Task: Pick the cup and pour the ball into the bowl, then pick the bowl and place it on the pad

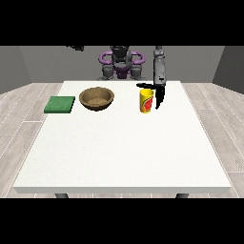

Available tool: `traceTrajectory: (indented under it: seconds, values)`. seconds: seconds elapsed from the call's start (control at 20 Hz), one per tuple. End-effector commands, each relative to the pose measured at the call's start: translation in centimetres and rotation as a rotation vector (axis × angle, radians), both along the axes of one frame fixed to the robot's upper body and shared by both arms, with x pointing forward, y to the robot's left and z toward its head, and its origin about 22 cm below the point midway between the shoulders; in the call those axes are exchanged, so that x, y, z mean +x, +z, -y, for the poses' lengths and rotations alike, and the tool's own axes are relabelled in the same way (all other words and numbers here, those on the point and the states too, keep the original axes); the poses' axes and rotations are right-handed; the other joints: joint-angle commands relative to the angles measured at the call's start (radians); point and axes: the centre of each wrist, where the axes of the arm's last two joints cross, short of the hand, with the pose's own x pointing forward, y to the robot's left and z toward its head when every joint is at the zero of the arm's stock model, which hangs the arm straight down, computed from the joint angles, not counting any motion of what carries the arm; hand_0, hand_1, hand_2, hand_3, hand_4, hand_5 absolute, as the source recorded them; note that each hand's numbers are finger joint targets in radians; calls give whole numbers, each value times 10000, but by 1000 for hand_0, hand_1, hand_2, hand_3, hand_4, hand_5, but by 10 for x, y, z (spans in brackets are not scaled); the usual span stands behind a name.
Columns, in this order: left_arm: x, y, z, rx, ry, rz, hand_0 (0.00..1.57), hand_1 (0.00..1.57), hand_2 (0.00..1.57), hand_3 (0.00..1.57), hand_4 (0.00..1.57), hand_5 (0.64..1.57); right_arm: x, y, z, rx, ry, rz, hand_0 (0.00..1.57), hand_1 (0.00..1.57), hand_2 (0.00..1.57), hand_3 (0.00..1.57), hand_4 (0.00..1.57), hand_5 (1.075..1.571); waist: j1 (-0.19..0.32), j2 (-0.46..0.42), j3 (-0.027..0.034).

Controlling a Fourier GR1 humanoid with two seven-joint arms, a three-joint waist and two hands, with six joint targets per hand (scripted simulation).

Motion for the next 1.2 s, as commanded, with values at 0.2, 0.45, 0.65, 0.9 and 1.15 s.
traceTrajectory:
  seconds: [0.2,0.45,0.65,0.9,1.15]
  values:
    - [10,-11,-1,86,550,256,0,0,0,0,0,1418,-23,14,15,-130,19,617,0,0,0,0,0,1567,-395,376,-5]
    - [3,-4,-36,2368,1984,1136,1320,1320,1571,1571,965,1530,-30,28,22,-246,313,1250,0,0,0,0,0,1562,-894,1067,-5]
    - [-5,-22,-24,3076,2330,815,1316,1316,1571,1571,1061,1486,-31,33,41,-158,333,1070,0,0,0,0,0,1562,-976,770,-1]
    - [6,-11,-20,3789,2079,450,1333,1333,1571,1571,1065,1481,-20,12,69,-16,-144,305,0,0,0,0,91,1559,-642,-53,8]
    - [27,11,0,5177,2254,-391,1360,1360,1571,1571,1119,1499,-11,-14,80,363,-129,-1025,0,0,0,0,189,1558,-477,-1389,18]
